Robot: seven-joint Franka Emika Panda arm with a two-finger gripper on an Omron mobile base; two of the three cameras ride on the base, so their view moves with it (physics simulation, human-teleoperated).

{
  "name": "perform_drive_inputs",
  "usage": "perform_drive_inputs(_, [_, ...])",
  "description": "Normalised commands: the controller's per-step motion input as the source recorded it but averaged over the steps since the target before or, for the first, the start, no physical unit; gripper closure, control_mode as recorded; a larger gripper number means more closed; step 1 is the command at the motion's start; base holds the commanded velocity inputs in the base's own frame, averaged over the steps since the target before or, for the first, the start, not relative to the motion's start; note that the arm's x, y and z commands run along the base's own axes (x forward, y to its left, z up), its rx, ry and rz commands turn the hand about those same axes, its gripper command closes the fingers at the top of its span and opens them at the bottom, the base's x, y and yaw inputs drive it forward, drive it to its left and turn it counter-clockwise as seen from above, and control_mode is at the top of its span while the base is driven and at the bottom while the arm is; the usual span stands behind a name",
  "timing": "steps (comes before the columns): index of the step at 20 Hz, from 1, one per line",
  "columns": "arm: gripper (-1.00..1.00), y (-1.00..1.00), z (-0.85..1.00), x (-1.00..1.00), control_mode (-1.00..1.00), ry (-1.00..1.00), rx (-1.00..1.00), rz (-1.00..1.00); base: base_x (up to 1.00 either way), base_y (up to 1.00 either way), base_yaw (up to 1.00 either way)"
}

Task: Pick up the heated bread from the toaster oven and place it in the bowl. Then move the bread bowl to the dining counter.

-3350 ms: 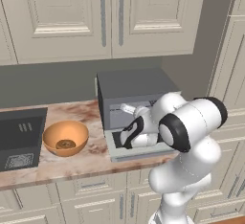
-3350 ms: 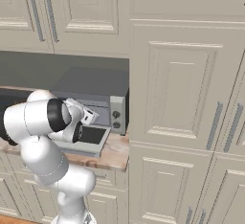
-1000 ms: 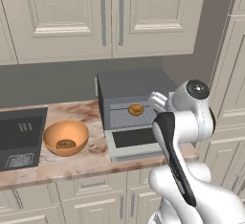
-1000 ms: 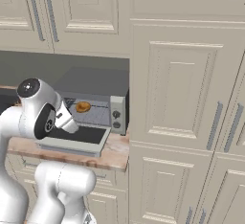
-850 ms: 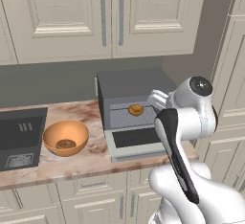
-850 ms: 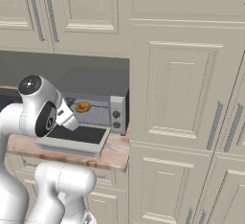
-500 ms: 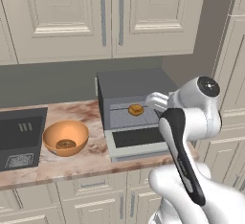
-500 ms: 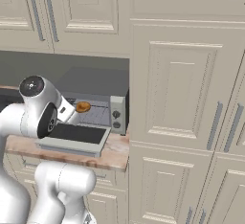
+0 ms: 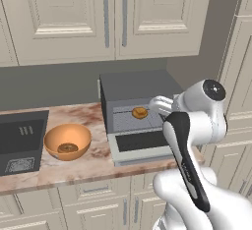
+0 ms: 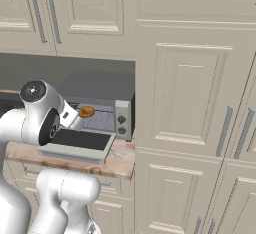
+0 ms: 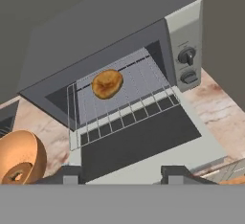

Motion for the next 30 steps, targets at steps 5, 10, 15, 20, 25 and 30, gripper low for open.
perform_drive_inputs(5, [-1.0, 0.0, 0.0, 0.0, -1.0, 0.0, 0.0, 0.0, 0.0, 0.0, 0.0])
perform_drive_inputs(10, [-1.0, 0.0, 0.0, 0.0, -1.0, 0.0, 0.0, 0.0, 0.0, 0.0, 0.0])
perform_drive_inputs(15, [-1.0, 0.01, -0.03, 0.0, -1.0, 0.0, -0.06, 0.01, 0.0, 0.0, 0.0])
perform_drive_inputs(20, [-1.0, 0.0, -0.13, 0.01, -1.0, 0.0, -0.13, 0.07, 0.0, 0.0, 0.0])
perform_drive_inputs(25, [-1.0, 0.07, -0.16, 0.17, -1.0, 0.0, -0.14, 0.03, 0.0, 0.0, 0.0])
perform_drive_inputs(30, [-1.0, 0.14, -0.16, 0.16, -1.0, 0.0, -0.13, 0.1, 0.0, 0.0, 0.0])
